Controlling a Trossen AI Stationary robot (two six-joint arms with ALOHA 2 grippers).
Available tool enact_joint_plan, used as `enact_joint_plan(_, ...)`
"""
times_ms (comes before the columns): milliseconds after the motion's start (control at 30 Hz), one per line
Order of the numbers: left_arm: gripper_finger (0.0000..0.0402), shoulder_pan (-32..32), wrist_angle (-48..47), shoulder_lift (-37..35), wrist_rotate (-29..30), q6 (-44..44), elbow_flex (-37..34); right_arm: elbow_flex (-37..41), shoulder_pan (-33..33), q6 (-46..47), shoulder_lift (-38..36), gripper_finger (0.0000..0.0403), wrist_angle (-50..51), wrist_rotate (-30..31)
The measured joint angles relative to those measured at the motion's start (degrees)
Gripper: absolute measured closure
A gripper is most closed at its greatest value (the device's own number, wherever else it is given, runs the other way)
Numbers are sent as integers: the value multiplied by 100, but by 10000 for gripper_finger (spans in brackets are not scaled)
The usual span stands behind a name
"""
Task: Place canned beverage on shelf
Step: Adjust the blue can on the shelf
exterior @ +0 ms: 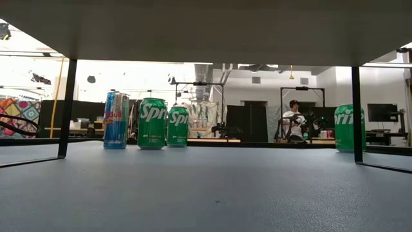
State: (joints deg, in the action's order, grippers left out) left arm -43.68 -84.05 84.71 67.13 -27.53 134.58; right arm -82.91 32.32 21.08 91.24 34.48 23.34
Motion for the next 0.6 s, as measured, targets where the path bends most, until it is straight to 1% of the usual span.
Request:
enact_joint_plan(267, 400, 0, -7, 2, 2, 40, 0, 0, -135, -231, 0, 403, -151, -148)
enact_joint_plan(600, 400, 0, -9, 2, 12, 140, 2, 0, -400, -555, 0, 403, -297, -518)
